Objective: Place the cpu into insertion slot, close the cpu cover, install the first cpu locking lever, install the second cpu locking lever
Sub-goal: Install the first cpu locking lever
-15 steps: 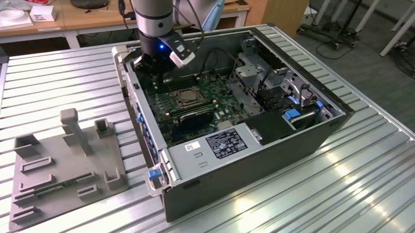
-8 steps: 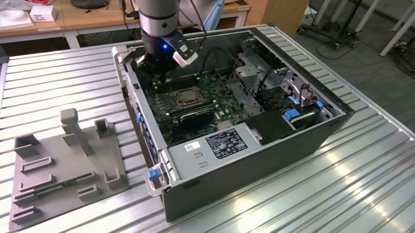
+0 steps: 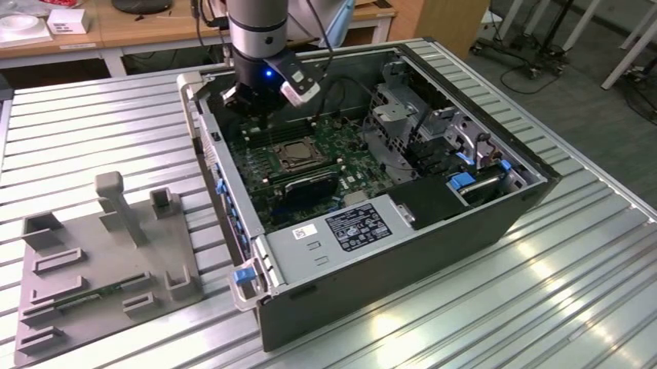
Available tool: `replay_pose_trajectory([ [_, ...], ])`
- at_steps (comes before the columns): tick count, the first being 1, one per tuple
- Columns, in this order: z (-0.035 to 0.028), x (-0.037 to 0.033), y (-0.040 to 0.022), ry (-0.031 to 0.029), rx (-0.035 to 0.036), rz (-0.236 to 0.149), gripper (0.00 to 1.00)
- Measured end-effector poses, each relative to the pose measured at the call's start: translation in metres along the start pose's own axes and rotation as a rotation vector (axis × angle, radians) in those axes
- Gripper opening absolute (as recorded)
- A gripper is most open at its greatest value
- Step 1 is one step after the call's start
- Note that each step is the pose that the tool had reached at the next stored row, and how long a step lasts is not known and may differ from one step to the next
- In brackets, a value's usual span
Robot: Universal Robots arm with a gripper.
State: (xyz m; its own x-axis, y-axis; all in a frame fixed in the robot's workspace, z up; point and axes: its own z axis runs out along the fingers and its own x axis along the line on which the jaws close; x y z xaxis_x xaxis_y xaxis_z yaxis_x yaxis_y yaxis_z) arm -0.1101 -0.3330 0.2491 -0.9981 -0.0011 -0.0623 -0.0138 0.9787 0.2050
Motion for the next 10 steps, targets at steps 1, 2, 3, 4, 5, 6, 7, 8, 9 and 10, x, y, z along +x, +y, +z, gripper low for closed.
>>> replay_pose_trajectory([
  [1, 0.0001, -0.0014, -0.0001, -0.0001, -0.0003, 0.000, 0.11],
  [2, 0.0002, -0.0029, -0.0004, -0.0001, -0.0006, 0.000, 0.11],
  [3, 0.0002, -0.0038, -0.0005, 0.0000, -0.0006, 0.000, 0.11],
  [4, 0.0003, -0.0045, -0.0005, -0.0001, -0.0006, 0.000, 0.11],
  [5, 0.0004, -0.0051, -0.0006, -0.0001, -0.0007, 0.000, 0.11],
  [6, 0.0004, -0.0059, -0.0006, -0.0002, -0.0006, 0.000, 0.11],
  [7, 0.0005, -0.0069, -0.0006, -0.0001, -0.0007, 0.000, 0.11],
  [8, 0.0006, -0.0080, -0.0007, -0.0002, -0.0007, 0.000, 0.11],
  [9, 0.0007, -0.0091, -0.0008, -0.0002, -0.0007, 0.000, 0.11],
  [10, 0.0007, -0.0104, -0.0009, -0.0002, -0.0006, 0.000, 0.11],
])
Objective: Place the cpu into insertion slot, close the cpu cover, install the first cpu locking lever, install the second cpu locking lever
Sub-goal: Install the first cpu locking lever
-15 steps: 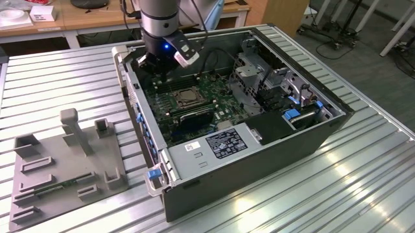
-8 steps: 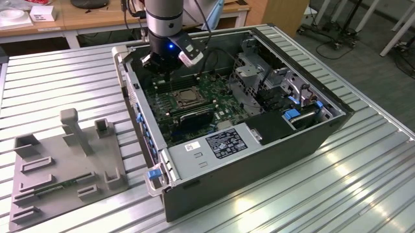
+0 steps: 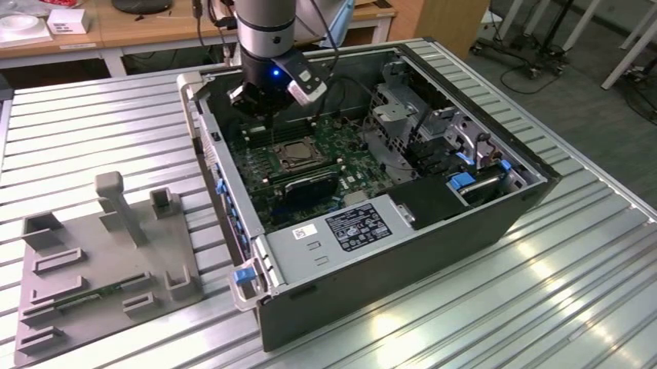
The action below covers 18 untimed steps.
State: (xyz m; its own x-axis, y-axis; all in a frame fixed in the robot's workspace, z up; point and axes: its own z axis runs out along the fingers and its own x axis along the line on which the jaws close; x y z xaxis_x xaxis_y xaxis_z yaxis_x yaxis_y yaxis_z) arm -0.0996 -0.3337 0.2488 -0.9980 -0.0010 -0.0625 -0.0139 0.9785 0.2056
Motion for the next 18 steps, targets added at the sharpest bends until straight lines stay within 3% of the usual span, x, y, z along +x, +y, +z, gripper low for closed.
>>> replay_pose_trajectory([
  [4, 0.0003, -0.0048, -0.0004, 0.0001, -0.0001, 0.000, 0.11],
  [13, 0.0009, -0.0074, -0.0004, 0.0007, 0.0006, 0.000, 0.11],
  [18, 0.0025, -0.0143, -0.0008, 0.0007, 0.0005, 0.000, 0.11],
])
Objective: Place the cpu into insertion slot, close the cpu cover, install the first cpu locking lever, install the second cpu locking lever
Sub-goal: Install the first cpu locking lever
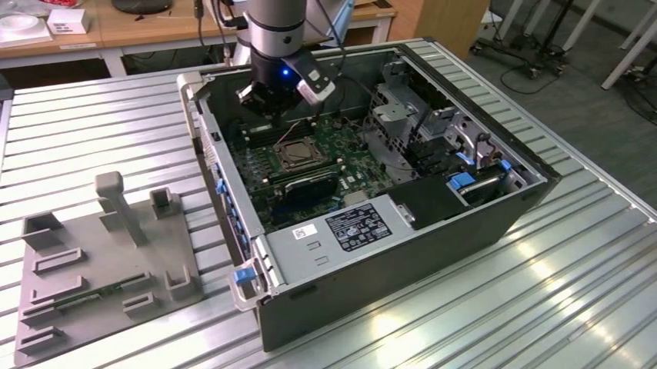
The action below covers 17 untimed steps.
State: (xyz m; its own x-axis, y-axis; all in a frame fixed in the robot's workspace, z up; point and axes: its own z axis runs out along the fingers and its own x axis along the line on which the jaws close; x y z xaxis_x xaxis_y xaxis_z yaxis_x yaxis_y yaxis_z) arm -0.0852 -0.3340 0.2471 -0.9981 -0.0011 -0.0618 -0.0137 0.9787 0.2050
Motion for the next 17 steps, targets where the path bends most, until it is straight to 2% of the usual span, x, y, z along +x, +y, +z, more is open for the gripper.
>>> replay_pose_trajectory([
  [8, 0.0067, -0.0084, -0.0014, -0.0001, -0.0023, 0.000, 0.11],
  [17, 0.0085, -0.0090, -0.0018, -0.0001, -0.0036, 0.000, 0.11],
])
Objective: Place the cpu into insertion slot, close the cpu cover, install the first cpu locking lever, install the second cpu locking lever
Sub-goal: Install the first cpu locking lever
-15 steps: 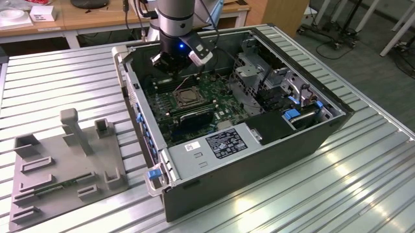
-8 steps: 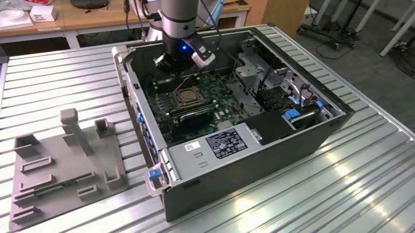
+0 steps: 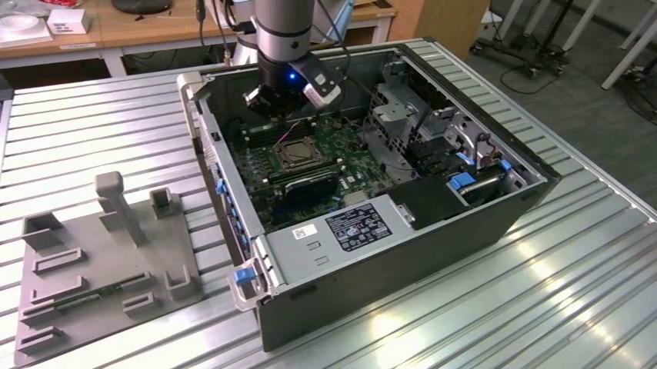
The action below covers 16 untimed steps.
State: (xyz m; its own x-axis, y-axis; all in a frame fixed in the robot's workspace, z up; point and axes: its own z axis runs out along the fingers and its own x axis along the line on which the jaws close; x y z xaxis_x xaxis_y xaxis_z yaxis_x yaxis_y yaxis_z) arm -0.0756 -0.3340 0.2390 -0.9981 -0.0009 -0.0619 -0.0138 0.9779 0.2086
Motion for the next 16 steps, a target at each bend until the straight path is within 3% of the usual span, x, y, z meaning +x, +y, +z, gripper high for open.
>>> replay_pose_trajectory([
  [16, 0.0089, -0.0094, -0.0012, 0.0000, -0.0113, 0.001, 0.11],
])
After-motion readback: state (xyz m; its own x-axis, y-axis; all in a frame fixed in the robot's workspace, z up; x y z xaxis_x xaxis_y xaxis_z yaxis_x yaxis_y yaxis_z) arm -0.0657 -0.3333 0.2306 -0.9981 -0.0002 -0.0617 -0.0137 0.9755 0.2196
